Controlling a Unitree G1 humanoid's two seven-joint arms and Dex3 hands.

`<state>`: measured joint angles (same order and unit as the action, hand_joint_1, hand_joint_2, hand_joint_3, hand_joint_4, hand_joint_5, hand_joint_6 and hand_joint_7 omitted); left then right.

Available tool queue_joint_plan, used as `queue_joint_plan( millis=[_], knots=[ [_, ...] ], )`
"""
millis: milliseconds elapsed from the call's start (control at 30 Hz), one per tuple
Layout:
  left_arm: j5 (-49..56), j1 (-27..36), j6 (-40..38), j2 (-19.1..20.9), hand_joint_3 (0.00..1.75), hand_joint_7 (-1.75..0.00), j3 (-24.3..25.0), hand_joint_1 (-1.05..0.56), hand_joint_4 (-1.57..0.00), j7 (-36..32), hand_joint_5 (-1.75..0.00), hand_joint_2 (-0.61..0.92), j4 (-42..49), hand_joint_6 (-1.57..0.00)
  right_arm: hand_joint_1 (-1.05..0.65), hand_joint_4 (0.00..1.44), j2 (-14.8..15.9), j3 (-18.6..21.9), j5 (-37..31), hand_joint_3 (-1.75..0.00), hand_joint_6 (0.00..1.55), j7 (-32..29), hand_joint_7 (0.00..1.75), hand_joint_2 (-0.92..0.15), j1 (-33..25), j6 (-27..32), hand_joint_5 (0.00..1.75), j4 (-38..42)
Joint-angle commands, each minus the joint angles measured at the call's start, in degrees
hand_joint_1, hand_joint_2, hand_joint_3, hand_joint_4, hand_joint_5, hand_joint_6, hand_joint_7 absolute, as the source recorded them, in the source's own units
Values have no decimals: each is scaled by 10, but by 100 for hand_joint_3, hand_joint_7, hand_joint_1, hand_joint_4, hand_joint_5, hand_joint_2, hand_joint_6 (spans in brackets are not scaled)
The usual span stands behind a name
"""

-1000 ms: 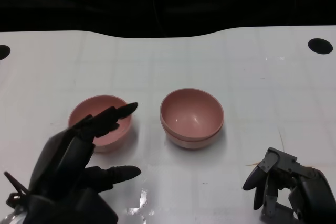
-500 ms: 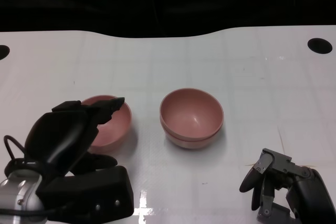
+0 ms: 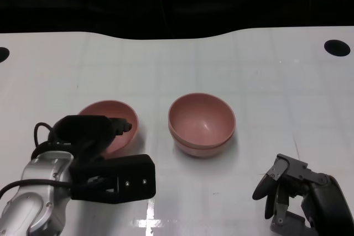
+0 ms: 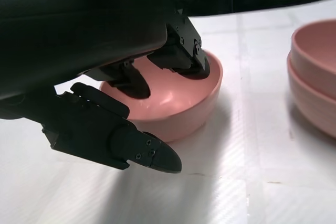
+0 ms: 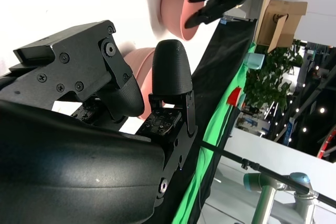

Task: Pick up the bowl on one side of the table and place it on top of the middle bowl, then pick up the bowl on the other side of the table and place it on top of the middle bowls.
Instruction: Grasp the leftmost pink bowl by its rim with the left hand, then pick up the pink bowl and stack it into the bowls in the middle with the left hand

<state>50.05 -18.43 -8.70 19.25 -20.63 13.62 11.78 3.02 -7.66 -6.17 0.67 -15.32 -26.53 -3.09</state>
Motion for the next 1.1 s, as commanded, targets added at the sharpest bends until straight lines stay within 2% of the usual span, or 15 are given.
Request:
queue_joint_plan(
  millis=[33,67,167,300,333,367,433,467,567,633,700,833,900,1000,1100],
  knots=[
    [4,-31,16,7,7,-5,-19,-33,-71,-31,-121,92,65,-86,-1,91,-1,4,0,-157,83,-1,149,-31,-1,0,175,-1],
    [5,-39,26,8,6,-8,-25,-30,-76,-46,-139,92,87,-97,-1,92,-1,4,-2,-157,83,-1,149,-31,-1,-2,175,0],
    [8,-56,43,9,9,-16,-40,-29,-74,-82,-167,92,129,-114,0,92,-2,4,-4,-157,83,-2,148,-30,-1,-3,175,-1],
    [3,-70,46,6,16,-17,-49,-28,-78,-105,-174,92,152,-111,0,92,-3,3,-2,-157,84,-1,148,-30,-2,1,175,-2],
    [1,-72,48,5,16,-36,-49,-27,-81,-112,-174,91,155,-110,0,92,-3,4,-2,-157,84,0,148,-30,-1,-1,175,-1],
    [-2,-74,54,6,16,-83,-49,-26,-83,-122,-175,92,157,-88,0,92,-3,4,-3,-157,84,-1,148,-30,-1,-2,175,1],
    [-8,-74,68,7,15,-112,-45,-25,-83,-146,-175,92,156,-74,0,92,-3,4,-5,-157,84,-2,147,-30,0,-2,175,0],
    [-12,-74,79,8,17,-138,-42,-25,-83,-164,-175,92,153,-65,0,92,-3,4,-4,-158,84,-1,147,-30,0,-4,175,2],
    [-23,-72,123,10,20,-159,-31,-26,-85,-230,-175,91,150,-61,0,92,-3,5,-3,-158,84,-1,147,-30,1,-6,175,4],
    [-22,-74,150,11,21,-161,-29,-26,-84,-277,-175,90,151,-62,0,92,-3,4,-3,-158,84,-1,147,-30,0,-1,175,1],
    [-22,-79,163,9,22,-172,-29,-26,-81,-302,-175,90,149,-58,0,92,-3,4,-4,-158,84,0,147,-30,-2,4,175,-3],
    [-28,-94,191,2,24,-174,-31,-27,-79,-321,-175,91,140,-58,0,92,-2,4,-7,-158,84,-1,147,-30,0,-2,175,1],
    [-29,-101,203,-4,27,-151,-34,-27,-79,-325,-175,89,136,-68,0,92,-2,4,-8,-158,84,-1,147,-29,1,-5,175,4],
    [-31,-111,233,-15,29,-153,-40,-25,-80,-337,-175,86,134,-69,0,92,-3,4,-7,-158,84,0,147,-29,0,1,175,0],
    [-37,-122,261,-27,30,-148,-45,-27,-80,-343,-175,85,145,-71,0,92,-3,3,-8,-159,84,1,147,-29,-1,6,175,-2]
  ],
)
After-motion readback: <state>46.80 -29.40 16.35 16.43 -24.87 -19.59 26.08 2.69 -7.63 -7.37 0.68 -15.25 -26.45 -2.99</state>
